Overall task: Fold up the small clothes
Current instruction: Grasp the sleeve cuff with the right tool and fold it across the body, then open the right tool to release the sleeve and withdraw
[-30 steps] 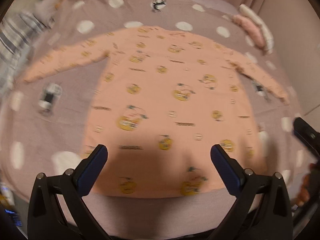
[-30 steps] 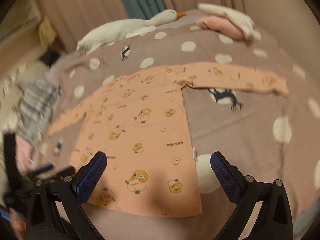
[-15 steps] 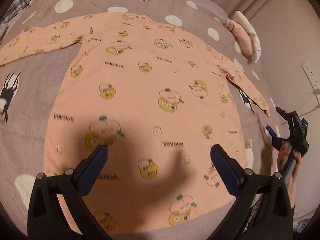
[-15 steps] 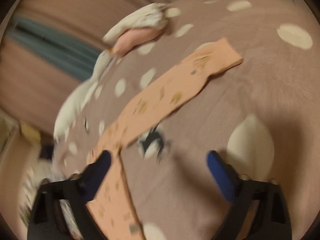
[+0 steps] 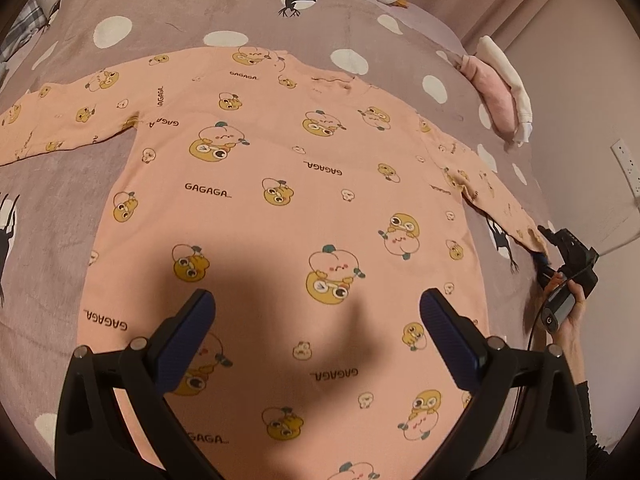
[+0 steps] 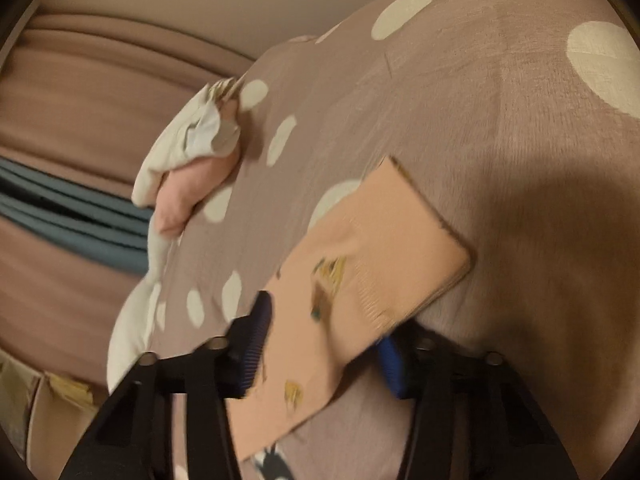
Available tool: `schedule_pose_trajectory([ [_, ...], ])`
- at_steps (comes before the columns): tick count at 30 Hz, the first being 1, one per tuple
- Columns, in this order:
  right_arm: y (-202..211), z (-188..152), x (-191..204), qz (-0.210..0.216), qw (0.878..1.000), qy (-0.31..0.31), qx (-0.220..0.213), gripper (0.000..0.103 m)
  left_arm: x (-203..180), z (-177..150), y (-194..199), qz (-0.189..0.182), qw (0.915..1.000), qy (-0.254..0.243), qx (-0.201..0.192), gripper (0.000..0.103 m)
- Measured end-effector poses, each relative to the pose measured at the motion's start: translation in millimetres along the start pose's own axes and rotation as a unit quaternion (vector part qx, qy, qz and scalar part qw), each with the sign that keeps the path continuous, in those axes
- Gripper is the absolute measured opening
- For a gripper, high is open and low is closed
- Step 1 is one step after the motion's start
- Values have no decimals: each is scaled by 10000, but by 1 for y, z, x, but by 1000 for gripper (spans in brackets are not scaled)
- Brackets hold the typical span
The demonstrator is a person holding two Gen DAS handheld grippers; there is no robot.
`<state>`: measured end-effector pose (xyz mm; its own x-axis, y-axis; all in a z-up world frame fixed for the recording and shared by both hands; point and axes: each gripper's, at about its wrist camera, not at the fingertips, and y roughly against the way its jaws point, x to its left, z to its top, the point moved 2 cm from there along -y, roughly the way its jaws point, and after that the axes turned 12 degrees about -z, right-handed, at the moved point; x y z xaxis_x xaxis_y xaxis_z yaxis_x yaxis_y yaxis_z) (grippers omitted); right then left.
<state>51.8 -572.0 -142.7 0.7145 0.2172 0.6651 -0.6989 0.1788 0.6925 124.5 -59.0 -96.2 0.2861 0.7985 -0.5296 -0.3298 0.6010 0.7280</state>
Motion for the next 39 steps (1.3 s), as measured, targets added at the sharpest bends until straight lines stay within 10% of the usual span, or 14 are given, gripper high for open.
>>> schedule_pose_trajectory([
  [3,-4,2,-2,-269,9996,106,-39,8,4,2,-2,6,9999,108,36,100],
  [9,20,-2,52,-291,9908,1300,-229,4,22,3,7,198,9994,287,11,100],
  [21,78,-149,269,301,8941,4451,-405,4,65,-2,63,324,9954,773,-456,100],
  [29,35,-316,325,-25,7994,5997,-366,4,97,-11,103,416,9906,1005,-835,101],
  [35,-19,-421,308,-698,6913,7185,-317,4,121,-15,113,502,9875,1166,-932,101],
  [39,-28,-454,297,-798,6451,7597,-198,4,134,-15,115,460,9855,1312,-968,101],
])
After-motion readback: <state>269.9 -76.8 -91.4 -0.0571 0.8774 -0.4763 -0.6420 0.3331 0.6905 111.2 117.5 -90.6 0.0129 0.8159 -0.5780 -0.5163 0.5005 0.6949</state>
